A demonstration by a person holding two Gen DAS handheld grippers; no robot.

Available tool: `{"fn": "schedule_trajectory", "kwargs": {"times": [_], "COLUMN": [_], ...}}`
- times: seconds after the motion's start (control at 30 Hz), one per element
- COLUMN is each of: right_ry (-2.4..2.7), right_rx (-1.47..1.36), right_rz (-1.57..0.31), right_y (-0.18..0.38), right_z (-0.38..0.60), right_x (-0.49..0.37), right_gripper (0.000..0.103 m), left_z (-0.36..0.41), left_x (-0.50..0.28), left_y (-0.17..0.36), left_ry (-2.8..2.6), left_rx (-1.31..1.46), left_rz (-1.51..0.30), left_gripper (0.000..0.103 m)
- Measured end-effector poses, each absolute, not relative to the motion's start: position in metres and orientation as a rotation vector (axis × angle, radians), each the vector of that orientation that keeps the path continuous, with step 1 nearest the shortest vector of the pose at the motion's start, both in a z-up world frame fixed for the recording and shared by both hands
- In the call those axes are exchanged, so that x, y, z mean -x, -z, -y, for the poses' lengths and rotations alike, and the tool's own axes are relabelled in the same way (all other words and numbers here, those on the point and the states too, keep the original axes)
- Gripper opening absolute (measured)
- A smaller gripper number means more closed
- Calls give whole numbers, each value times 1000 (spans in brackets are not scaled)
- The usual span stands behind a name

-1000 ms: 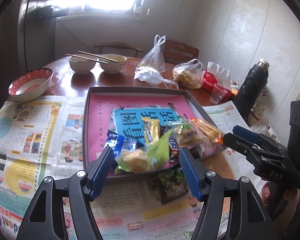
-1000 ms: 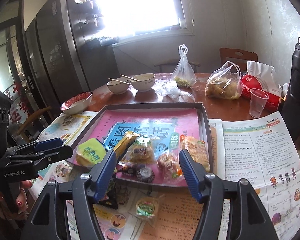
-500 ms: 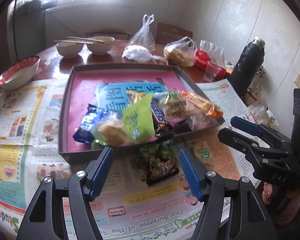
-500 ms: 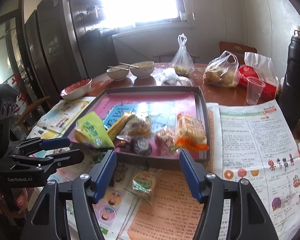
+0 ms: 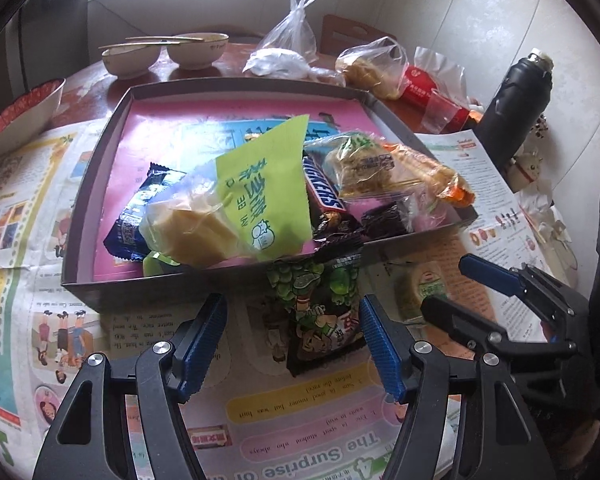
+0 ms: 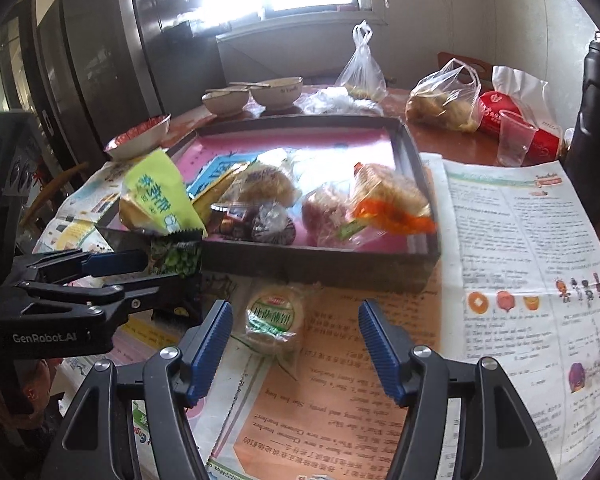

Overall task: Organize snacks
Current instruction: 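Withdraw both grippers from the tray back toward the remaining snacks, then close the left gripper on the dark green pea snack bag while the right closes on another round pastry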

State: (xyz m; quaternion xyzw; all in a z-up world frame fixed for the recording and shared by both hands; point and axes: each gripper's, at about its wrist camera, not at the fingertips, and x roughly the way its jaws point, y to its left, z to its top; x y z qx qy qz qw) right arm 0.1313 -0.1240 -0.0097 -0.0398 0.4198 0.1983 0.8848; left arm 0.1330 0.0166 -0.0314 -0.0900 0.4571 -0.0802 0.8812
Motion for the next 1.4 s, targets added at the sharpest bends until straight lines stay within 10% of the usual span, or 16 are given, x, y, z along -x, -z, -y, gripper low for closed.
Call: {"fn": "schedule_trajectory", "kwargs": {"times": [0.27, 0.57, 1.4], "right_ry": [-402, -402, -443], "right_rx": [112, 146, 127], "right_rz": [-875, -869, -829], "right_y": [18, 24, 8], "right_z": [116, 107, 113], "right_x": [-134, -134, -123], "right_gripper": [65, 59, 34], "left_z": [-13, -4, -26], "left_x": [-136, -138, -114], "left_y": [35, 38, 19], "left_ry": [184, 226, 236], "left_rx": [190, 185, 219], "left_rz": [-953, -967, -934], "left_gripper": [67, 39, 36]}}
